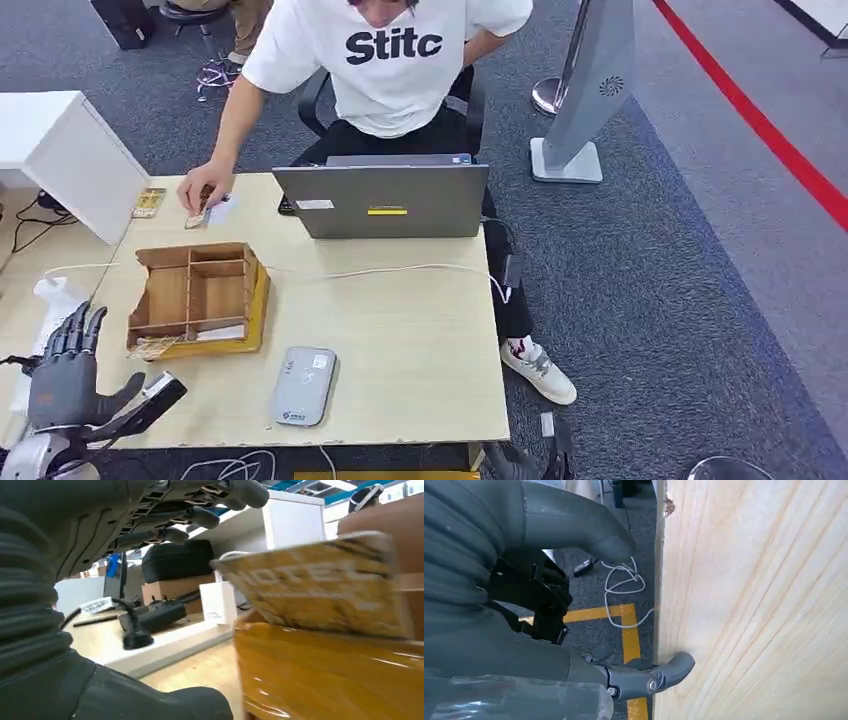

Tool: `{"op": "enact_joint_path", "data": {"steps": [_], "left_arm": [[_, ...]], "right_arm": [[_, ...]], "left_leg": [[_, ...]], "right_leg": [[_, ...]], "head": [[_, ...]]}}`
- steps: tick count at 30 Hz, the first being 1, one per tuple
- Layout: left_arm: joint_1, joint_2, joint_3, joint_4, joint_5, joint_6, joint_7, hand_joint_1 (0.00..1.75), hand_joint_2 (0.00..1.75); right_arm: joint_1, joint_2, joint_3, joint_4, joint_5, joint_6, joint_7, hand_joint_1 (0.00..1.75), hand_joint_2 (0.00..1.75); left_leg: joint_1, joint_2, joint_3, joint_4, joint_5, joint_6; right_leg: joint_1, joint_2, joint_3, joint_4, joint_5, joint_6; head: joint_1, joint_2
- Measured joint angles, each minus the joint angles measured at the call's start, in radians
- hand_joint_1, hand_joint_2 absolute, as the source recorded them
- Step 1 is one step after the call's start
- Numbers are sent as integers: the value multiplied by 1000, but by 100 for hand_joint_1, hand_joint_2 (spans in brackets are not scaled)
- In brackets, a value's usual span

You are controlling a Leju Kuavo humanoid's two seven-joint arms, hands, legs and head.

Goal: Pass the card to the sensor for recognition and then transmit it.

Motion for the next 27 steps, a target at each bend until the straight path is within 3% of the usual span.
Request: {"op": "enact_joint_path", "data": {"steps": [7, 21, 22, 23, 27], "left_arm": [[-39, -40, -48, 46, -5, 16, 0, 0, 175], [-54, -68, -123, 58, -24, 26, 20, 0, 175], [-54, -69, -133, 51, -28, 26, 25, 14, 175], [-54, -69, -138, 47, -29, 27, 30, 175, 175], [-54, -70, -157, 36, -32, 26, 41, 175, 175]], "right_arm": [[0, 0, 3, 0, 0, -1, 1, 0, 175], [0, 0, 14, 0, -2, -3, 1, 0, 175], [0, 0, 14, 0, -3, -3, 1, 0, 175], [0, 0, 14, 0, -3, -3, 1, 0, 175], [0, 0, 15, 0, -3, -3, 1, 0, 175]], "left_leg": [[0, 1, 0, 0, 0, 0], [0, 3, 0, 0, 0, 0], [0, 3, 0, 0, 0, 0], [0, 3, 0, 0, 0, 0], [0, 3, 0, 0, 0, 0]], "right_leg": [[0, 1, -1, 0, 0, 0], [0, 3, -1, 0, 0, 0], [0, 3, -1, 0, 0, 0], [0, 3, -1, 0, 0, 0], [0, 3, -1, 0, 0, 0]], "head": [[0, 0], [0, 0], [0, 0], [0, 0], [0, 0]]}}
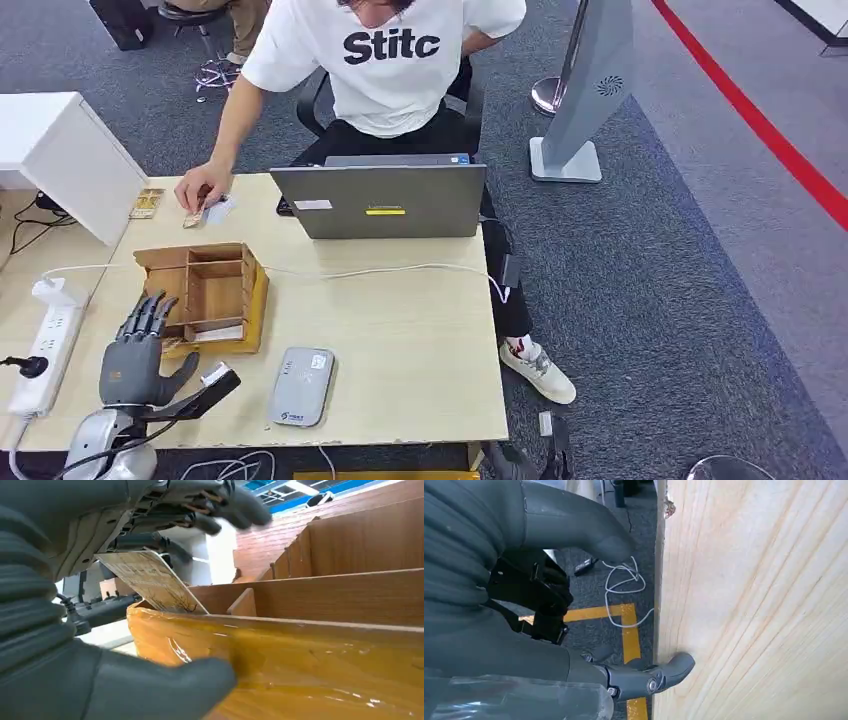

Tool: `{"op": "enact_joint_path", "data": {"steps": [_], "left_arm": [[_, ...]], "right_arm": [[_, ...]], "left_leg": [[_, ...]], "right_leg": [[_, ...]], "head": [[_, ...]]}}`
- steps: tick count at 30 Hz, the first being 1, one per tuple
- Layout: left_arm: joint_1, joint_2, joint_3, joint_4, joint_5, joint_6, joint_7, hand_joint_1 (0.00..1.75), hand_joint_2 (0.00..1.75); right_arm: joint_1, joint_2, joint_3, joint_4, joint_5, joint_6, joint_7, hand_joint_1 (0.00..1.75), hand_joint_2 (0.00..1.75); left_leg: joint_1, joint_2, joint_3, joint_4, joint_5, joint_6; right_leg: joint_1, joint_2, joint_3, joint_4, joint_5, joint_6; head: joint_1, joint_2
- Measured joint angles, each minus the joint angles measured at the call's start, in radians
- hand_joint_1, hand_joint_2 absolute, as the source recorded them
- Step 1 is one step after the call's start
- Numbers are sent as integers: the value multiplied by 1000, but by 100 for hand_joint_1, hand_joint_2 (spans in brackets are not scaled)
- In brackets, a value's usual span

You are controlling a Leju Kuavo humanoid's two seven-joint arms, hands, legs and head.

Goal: Pass the card to the sensor for recognition and then transmit it.

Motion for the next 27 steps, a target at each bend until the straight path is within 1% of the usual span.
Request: {"op": "enact_joint_path", "data": {"steps": [14, 27], "left_arm": [[3, 4, -22, -38, 10, 8, -2, 175, 175], [7, 4, -31, -45, 13, 9, -2, 175, 175]], "right_arm": [[0, 0, 0, 0, -2, 0, 0, 0, 175], [0, 0, 0, 0, -2, 0, -1, 0, 175]], "left_leg": [[0, 0, 0, 0, 0, 0], [0, 0, 0, 0, 0, 0]], "right_leg": [[0, 0, 0, 0, 0, 0], [0, 0, 0, 1, 0, 0]], "head": [[0, 0], [0, 0]]}}
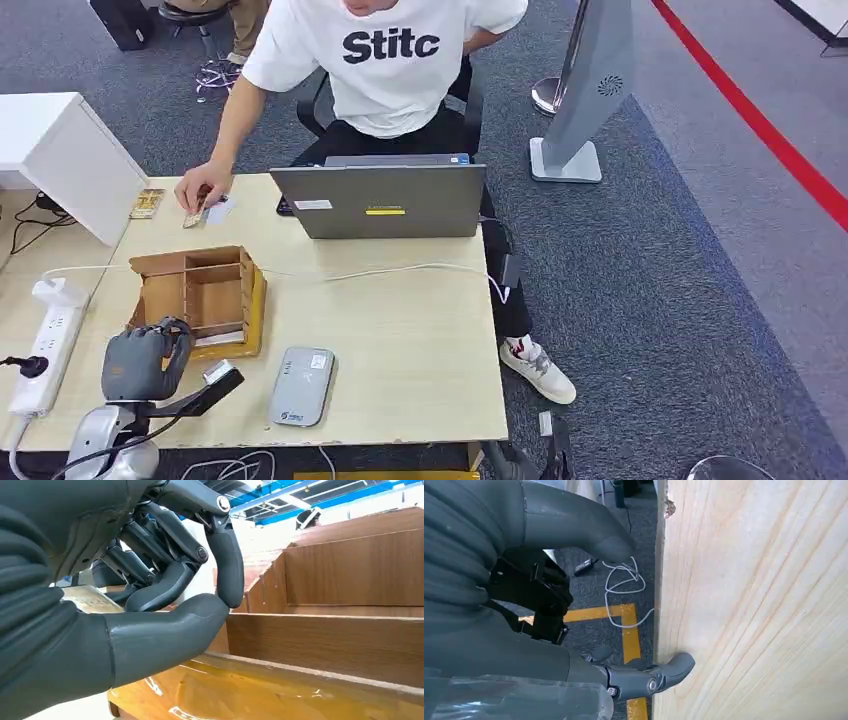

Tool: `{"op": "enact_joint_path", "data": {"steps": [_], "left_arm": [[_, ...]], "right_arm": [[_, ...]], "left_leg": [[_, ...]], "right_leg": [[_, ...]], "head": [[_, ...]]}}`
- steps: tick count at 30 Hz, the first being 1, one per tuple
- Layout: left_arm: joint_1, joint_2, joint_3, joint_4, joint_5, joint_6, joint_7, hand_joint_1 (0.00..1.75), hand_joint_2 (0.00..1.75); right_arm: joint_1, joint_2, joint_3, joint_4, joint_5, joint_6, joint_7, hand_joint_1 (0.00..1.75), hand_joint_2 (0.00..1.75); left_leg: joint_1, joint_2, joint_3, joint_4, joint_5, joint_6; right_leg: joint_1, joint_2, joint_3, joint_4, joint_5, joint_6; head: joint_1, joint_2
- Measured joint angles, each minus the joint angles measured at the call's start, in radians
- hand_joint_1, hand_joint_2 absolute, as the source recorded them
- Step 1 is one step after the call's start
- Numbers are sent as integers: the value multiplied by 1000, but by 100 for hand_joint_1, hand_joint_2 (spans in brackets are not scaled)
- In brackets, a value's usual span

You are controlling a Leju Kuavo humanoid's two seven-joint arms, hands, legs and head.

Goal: Pass the card to the sensor for recognition and then transmit it.

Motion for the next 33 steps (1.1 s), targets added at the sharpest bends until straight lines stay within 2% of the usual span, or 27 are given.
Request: {"op": "enact_joint_path", "data": {"steps": [11, 12, 13, 14, 21, 25, 33], "left_arm": [[31, 5, -16, -106, 11, 0, 8, 175, 175], [35, 6, -19, -115, 11, 0, 9, 154, 175], [37, 8, -20, -122, 11, 0, 9, 21, 175], [39, 8, -22, -129, 11, 1, 9, 0, 175], [45, 10, -24, -149, 11, 6, 9, 0, 175], [68, 10, -31, -204, 11, 16, 11, 0, 175], [76, 10, -31, -222, 11, 18, 11, 0, 175]], "right_arm": [[0, 0, 0, 0, -6, 0, -1, 0, 175], [0, 0, 0, 0, -6, 0, -1, 0, 175], [0, 0, 0, 0, -6, 0, -1, 0, 175], [0, 0, 0, 0, -6, 0, -1, 0, 175], [0, 0, 0, 0, -7, -1, 0, 0, 175], [0, 0, 0, 0, -9, -3, 0, 0, 175], [0, 0, 1, 0, -10, -3, 0, 0, 175]], "left_leg": [[0, 0, 0, 0, 0, 0], [0, 0, 0, 0, 0, 0], [0, 0, 0, 0, 0, 0], [0, 0, 0, 0, 0, 0], [0, 0, 0, 0, 0, 0], [0, 0, 0, 0, 0, 0], [0, 0, 0, 0, 0, 0]], "right_leg": [[0, 0, 0, 0, 0, 0], [0, 0, 0, 0, 0, 0], [0, 0, 0, 0, 0, 0], [0, 0, 0, 0, 0, 0], [0, 0, 0, 0, 0, 0], [0, 0, 0, 0, 0, 0], [0, 0, 0, 0, 0, 0]], "head": [[0, 0], [0, 0], [0, 0], [0, 0], [0, 0], [0, 0], [0, 0]]}}
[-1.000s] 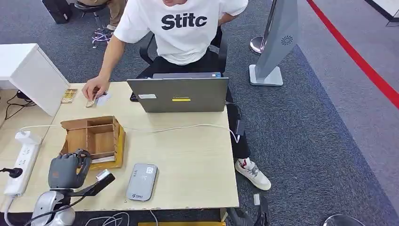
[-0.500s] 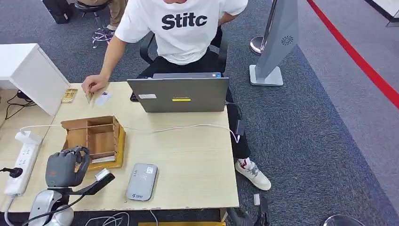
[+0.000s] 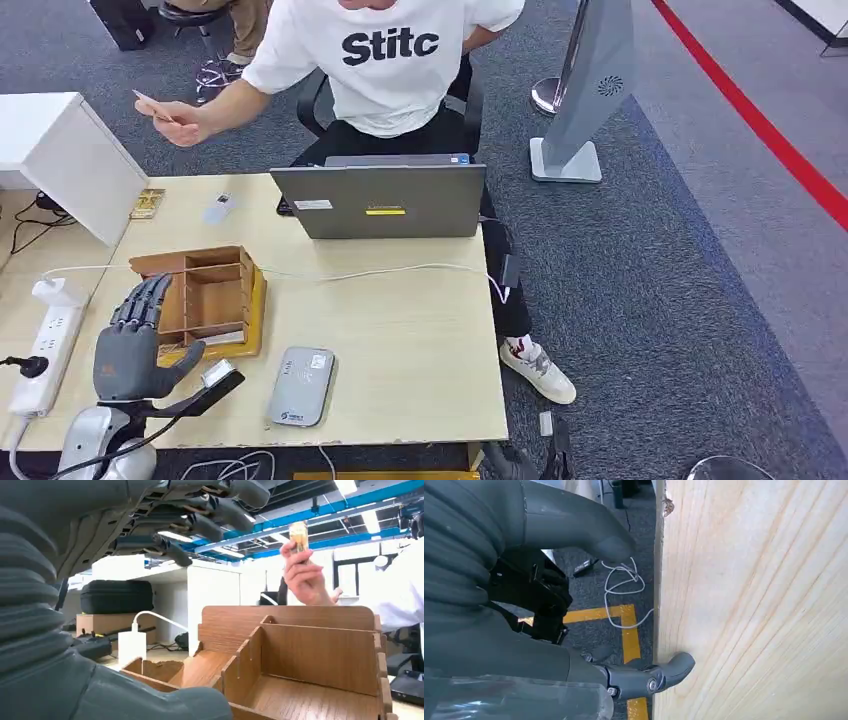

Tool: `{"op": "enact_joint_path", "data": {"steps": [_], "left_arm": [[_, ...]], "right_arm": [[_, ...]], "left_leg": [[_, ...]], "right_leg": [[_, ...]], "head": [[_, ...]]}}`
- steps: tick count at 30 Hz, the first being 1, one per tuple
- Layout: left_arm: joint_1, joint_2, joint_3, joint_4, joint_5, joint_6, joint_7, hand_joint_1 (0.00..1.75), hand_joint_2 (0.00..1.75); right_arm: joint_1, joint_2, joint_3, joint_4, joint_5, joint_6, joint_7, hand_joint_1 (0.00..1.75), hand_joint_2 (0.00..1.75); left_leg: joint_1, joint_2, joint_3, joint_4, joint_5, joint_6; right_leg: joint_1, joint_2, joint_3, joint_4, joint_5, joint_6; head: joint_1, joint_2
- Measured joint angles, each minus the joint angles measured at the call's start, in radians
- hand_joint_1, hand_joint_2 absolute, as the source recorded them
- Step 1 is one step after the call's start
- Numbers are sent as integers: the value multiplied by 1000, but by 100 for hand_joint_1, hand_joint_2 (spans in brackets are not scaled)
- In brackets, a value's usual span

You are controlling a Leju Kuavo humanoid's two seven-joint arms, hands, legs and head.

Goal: Pass the card to the sensor for recognition and then transmit it.

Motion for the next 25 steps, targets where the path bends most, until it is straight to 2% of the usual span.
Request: {"op": "enact_joint_path", "data": {"steps": [7, 9, 10, 11, 12, 14, 16, 18, 23, 24, 25], "left_arm": [[14, 0, -2, -19, 0, 3, 0, 0, 175], [28, -1, -2, -38, 2, 34, -4, 0, 175], [48, -8, 1, -75, 4, 57, -30, 0, 175], [71, -25, 13, -119, 14, 69, -72, 0, 175], [101, -56, 36, -179, 45, 76, -147, 0, 175], [174, -135, 88, -312, 128, 82, -257, 0, 175], [238, -209, 116, -429, 157, 88, -277, 0, 175], [278, -247, 136, -509, 188, 88, -282, 0, 175], [434, -376, 197, -793, 404, 88, -297, 0, 175], [466, -394, 206, -837, 435, 88, -298, 33, 175], [489, -415, 215, -876, 452, 88, -298, 164, 175]], "right_arm": [[0, 0, 0, 0, -3, 0, -1, 0, 175], [0, 0, 0, 0, -5, -2, -3, 0, 175], [0, 0, 0, 0, -6, -5, -3, 0, 175], [1, 0, 0, 0, -7, -8, -7, 0, 175], [1, 0, 0, 0, -11, -13, -12, 0, 175], [3, 1, 0, 0, -19, -14, -17, 0, 175], [7, 3, 0, 0, -24, -14, -21, 0, 175], [7, 3, 0, 0, -27, -15, -24, 0, 175], [23, 3, -8, 0, -69, -10, -53, 0, 175], [27, 3, -13, 0, -74, -8, -57, 0, 175], [30, 3, -17, 0, -79, -7, -60, 0, 175]], "left_leg": [[0, 0, 0, 0, 0, 0], [0, 0, 0, 0, 0, 0], [0, 1, 0, 0, 0, 0], [0, 1, 0, 0, 0, 0], [0, 0, 0, 0, 0, 0], [-1, 1, 0, 0, -1, 1], [-1, 1, -1, 0, -3, 1], [-1, 1, -1, 0, -3, 3], [-1, 1, 0, 0, -5, 3], [-1, 0, -1, 0, -5, 3], [-1, 0, -1, 0, -5, 3]], "right_leg": [[0, 0, 0, 0, 0, 0], [0, 0, 0, 0, 0, 0], [0, 1, 0, 0, 0, 0], [0, 1, 0, 0, 0, 0], [0, 0, 0, 0, 0, 0], [-1, 1, 0, -1, -1, 1], [-1, 1, 0, -2, -1, 1], [-1, 0, 1, -2, -1, 2], [-1, 0, 1, -2, -3, 3], [-1, -1, 1, -2, -3, 3], [-1, -1, 1, -2, -4, 4]], "head": [[0, 0], [0, 0], [0, 0], [0, 0], [0, 0], [0, 0], [2, 0], [1, 0], [-1, 0], [-1, 0], [-1, 0]]}}
